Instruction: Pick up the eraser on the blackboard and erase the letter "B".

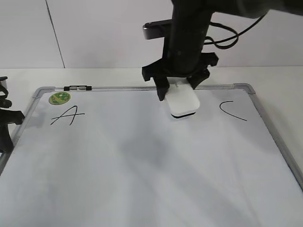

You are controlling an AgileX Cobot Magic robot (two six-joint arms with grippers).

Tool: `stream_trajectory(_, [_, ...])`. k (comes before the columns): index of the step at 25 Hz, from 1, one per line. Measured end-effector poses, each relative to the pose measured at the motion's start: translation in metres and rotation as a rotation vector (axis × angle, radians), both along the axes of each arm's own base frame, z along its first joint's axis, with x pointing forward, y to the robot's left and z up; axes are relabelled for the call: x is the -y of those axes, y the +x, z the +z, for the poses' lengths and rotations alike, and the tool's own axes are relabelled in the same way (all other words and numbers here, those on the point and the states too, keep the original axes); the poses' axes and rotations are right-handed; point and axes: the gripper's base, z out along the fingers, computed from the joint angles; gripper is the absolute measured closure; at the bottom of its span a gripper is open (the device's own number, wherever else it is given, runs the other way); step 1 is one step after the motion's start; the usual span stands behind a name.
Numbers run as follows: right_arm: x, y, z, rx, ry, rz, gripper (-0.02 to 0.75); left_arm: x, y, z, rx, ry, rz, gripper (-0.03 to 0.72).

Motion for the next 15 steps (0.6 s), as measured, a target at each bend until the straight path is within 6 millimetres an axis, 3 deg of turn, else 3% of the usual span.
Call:
stream_trajectory(3, [0.021,-0.015,0.011,-0.011,-0.014,-0.026,0.178,0.0,0.0,0.0,0.0,0.0,0.0,0.663])
stream_trajectory(15, [0.13,-0.062,0.022,-0.092,-0.052,-0.259,0.178,0.0,0.0,0.0,-0.002,0.0,0.0,0.663])
